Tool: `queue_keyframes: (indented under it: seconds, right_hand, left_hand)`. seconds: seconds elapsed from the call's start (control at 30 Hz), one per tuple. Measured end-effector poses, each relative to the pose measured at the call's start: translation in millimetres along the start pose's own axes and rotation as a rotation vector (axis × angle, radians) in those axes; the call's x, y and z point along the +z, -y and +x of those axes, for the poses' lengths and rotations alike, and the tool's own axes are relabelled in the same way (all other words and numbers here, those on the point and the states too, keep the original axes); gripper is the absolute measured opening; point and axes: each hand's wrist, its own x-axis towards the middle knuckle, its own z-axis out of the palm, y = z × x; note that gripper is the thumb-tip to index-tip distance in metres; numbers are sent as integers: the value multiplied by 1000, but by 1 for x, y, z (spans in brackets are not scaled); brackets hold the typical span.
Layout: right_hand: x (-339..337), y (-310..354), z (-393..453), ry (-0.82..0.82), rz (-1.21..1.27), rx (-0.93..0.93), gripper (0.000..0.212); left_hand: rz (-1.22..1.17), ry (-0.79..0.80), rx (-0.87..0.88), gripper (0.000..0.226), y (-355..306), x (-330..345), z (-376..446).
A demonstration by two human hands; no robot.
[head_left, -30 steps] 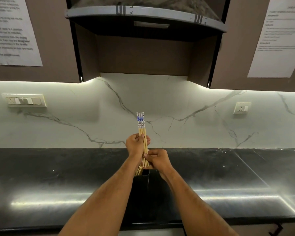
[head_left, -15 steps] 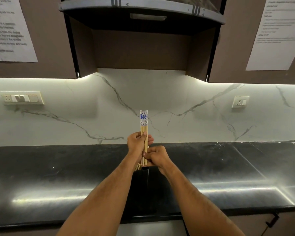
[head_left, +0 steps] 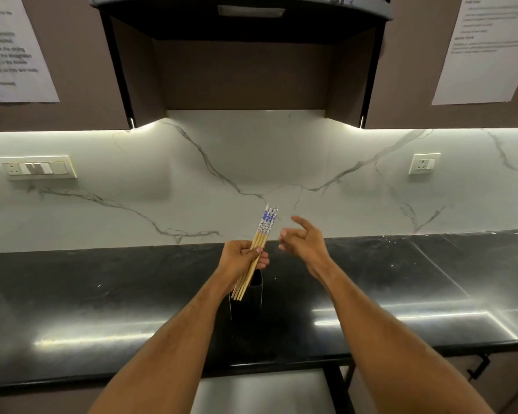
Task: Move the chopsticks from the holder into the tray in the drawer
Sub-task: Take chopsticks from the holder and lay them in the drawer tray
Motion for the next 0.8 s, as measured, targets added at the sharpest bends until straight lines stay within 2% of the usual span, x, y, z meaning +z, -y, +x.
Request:
queue_keyframes:
  seconds: [0.13, 0.3, 0.37, 0.5, 0.6, 0.8]
  right_hand:
    - [-6, 12, 6, -5, -46, -101, 74]
    - [-7, 2, -5, -49, -117, -166, 53]
    - [-9, -3, -9, -59, -88, -161, 46]
    - [-15, -8, -16, -45, -46, -164, 52]
    - [-17, -12, -19, -72, -18, -153, 47]
    - [-20, -25, -30, -123, 109, -31, 53]
  left_hand:
    - [55, 151, -23, 24, 11, 3, -7]
    - [28, 277, -79, 23, 18, 12, -15]
    - [25, 288, -100, 24, 20, 14, -17]
    - [38, 312, -128, 24, 23, 18, -20]
    - [47, 319, -141, 23, 25, 20, -22]
    - [152, 280, -163, 23, 37, 22, -29]
